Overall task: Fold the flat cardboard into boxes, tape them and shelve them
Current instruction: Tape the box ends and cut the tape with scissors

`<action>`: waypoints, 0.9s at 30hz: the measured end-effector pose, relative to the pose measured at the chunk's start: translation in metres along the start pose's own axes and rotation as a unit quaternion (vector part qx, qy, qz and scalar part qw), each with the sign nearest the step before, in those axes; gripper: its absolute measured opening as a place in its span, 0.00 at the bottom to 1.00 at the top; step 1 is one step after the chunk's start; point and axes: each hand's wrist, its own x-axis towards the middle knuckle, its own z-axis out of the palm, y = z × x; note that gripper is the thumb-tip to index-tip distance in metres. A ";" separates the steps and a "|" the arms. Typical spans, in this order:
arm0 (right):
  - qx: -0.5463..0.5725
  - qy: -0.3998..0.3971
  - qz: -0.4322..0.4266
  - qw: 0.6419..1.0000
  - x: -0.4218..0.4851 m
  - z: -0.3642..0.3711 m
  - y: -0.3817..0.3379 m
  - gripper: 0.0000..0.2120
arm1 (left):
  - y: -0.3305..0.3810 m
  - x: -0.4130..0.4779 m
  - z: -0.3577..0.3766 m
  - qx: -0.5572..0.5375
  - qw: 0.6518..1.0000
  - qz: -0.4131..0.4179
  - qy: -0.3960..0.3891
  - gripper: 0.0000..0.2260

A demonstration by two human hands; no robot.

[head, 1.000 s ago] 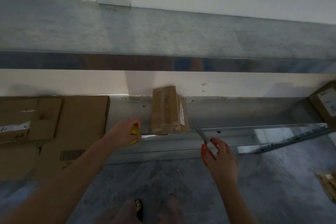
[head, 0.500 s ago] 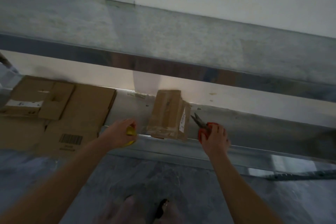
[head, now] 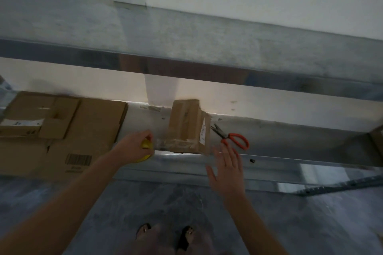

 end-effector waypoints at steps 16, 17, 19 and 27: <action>0.005 -0.081 0.044 0.996 0.023 0.029 -0.080 0.28 | -0.031 0.007 -0.019 -0.024 0.997 0.071 -0.021 0.12; 0.004 -0.085 0.042 0.995 0.022 0.030 -0.079 0.28 | -0.037 0.007 -0.021 -0.020 0.997 0.068 -0.024 0.12; 0.007 -0.088 0.047 0.995 0.023 0.028 -0.080 0.28 | -0.048 0.007 -0.028 -0.011 0.998 0.058 -0.033 0.12; 0.027 0.010 -0.017 0.999 0.026 0.003 -0.130 0.25 | -0.060 0.002 -0.042 0.025 0.990 0.140 0.010 0.14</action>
